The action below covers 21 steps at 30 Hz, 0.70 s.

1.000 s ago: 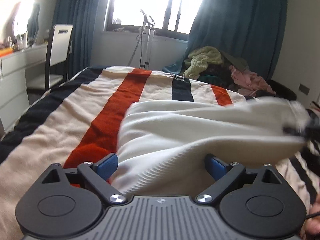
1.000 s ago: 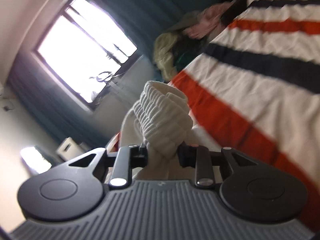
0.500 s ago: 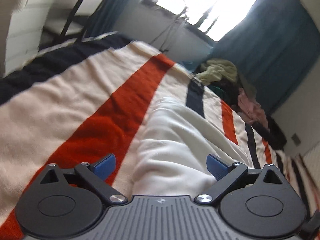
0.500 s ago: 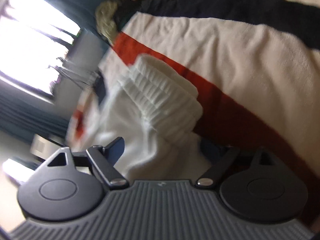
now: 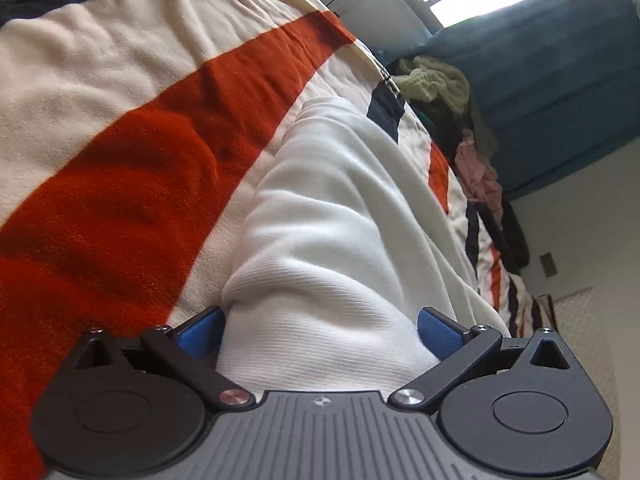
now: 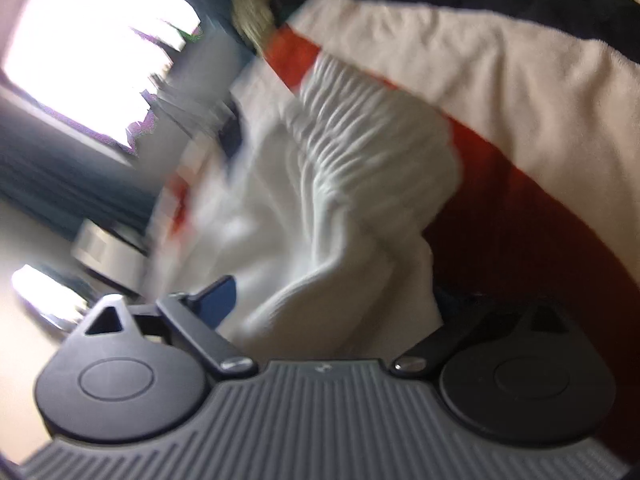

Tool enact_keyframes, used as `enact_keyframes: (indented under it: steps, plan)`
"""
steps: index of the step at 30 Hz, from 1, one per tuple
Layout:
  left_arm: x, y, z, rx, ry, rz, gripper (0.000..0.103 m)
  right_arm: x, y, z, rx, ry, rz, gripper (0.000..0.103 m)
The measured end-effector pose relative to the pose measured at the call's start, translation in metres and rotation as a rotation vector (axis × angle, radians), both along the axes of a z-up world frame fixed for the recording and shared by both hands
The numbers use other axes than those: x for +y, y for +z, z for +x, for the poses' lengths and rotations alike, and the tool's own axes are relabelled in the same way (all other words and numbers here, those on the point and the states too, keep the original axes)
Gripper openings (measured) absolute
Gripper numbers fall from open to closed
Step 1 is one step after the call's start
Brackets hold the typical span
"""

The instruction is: Fold clothes

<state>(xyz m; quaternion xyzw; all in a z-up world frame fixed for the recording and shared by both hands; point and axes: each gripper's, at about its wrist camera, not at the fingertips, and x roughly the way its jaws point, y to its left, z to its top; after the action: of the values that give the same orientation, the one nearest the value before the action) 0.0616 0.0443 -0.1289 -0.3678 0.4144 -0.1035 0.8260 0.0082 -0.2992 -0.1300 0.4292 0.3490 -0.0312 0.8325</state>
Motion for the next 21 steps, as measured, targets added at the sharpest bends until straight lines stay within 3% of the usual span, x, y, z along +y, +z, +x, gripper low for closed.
enact_keyframes:
  steps: [2, 4, 6, 8, 13, 17, 21]
  plan:
    - [-0.002, -0.002, 0.0, -0.002, -0.007, 0.003, 0.099, 0.003, -0.003, 0.002, 0.046, -0.006, -0.041, 0.073]
    - [0.0, -0.002, -0.003, -0.013, 0.005, -0.029, 0.092, 0.001, 0.001, -0.003, 0.044, -0.027, -0.039, 0.057]
    - [0.003, -0.003, -0.008, -0.016, 0.025, -0.04, 0.082, -0.001, 0.007, -0.011, 0.017, -0.046, -0.029, 0.039]
    - [0.004, -0.001, -0.01, -0.02, 0.033, -0.021, 0.073, -0.003, 0.013, -0.015, -0.019, -0.05, -0.023, 0.034]
    - [0.001, 0.019, -0.021, -0.094, 0.014, 0.02, 0.048, 0.002, 0.047, -0.039, -0.147, -0.036, -0.048, 0.029]
    - [-0.001, 0.046, -0.025, -0.193, -0.011, -0.084, 0.044, -0.004, 0.075, -0.047, -0.238, -0.06, -0.042, 0.029]
    - [-0.022, 0.079, -0.013, -0.242, -0.037, -0.094, 0.044, -0.027, 0.103, -0.038, -0.305, -0.071, -0.014, 0.029]
